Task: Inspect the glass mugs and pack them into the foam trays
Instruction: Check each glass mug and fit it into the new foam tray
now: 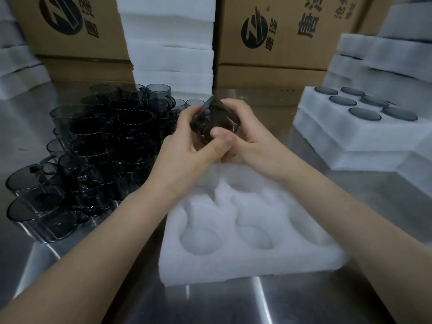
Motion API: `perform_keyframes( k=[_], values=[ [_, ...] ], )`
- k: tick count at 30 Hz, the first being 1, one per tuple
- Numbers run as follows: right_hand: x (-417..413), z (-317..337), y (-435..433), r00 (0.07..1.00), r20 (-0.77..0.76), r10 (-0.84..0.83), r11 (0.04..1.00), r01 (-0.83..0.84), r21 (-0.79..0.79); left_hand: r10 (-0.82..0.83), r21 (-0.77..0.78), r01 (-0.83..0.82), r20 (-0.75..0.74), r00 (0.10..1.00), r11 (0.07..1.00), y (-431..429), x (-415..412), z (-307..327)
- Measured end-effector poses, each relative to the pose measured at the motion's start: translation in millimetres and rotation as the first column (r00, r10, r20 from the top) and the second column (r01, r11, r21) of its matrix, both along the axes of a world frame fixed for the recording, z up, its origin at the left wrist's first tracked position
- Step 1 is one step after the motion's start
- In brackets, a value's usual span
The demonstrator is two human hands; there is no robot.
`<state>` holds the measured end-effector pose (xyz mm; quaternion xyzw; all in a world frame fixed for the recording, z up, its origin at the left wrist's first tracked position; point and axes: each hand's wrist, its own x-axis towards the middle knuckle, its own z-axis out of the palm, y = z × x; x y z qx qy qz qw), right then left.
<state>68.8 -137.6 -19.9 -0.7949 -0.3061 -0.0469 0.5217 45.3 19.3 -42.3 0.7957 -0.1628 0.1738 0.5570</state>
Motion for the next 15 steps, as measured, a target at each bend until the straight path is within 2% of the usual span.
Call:
perform_keyframes(
  k=[8, 15],
  values=[
    [-4.8, 1.9, 4.3, 0.999, 0.048, -0.009, 0.995, 0.004, 0.101, -0.014, -0.018, 0.014, 0.015, 1.000, 1.000, -0.7, -2.6, 2.3],
    [-5.5, 3.5, 3.0, 0.987, -0.120, 0.105, 0.959, -0.069, 0.274, -0.045, -0.009, 0.046, 0.001, 0.999, 0.999, -2.7, -2.8, 3.6]
  ],
)
